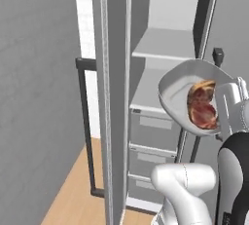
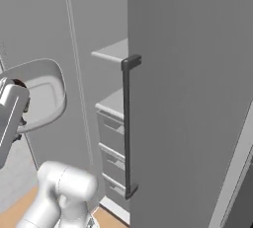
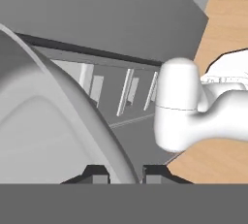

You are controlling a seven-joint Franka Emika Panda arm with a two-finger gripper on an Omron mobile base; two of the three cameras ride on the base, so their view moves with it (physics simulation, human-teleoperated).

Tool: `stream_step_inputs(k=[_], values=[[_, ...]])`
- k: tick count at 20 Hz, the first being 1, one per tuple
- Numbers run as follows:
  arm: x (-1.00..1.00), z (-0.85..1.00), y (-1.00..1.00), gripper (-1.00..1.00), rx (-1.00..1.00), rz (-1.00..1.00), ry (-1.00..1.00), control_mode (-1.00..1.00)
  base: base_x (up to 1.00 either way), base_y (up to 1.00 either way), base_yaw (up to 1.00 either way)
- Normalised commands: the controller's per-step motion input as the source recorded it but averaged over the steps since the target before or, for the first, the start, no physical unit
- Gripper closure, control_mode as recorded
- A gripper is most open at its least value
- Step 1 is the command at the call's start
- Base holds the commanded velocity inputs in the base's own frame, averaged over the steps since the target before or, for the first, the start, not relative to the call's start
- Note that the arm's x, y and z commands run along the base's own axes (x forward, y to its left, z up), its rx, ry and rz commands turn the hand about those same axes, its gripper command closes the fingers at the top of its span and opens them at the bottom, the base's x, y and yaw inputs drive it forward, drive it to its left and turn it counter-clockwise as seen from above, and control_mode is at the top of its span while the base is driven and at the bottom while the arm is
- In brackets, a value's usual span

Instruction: Take the meat container that has the steak and place it on the second highest rack of the freezer. Then take the vegetable container that has the mushroom and eggplant and place it on the highest rack of the freezer.

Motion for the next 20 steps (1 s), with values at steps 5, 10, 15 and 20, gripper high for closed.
stream_step_inputs(k=[5,10,15,20], values=[[0.0,0.0,0.0,1.0,0.0,0.0,0.0,1.0,0.4,-0.04,-0.43],[0.0,0.0,0.0,1.0,0.0,0.0,0.0,1.0,0.7,0.08,-0.14],[0.0,0.0,0.0,1.0,0.0,0.0,0.0,1.0,0.34,0.06,0.04],[0.04,-0.01,0.21,1.0,0.0,0.07,0.0,-1.0,0.0,0.22,0.04]])
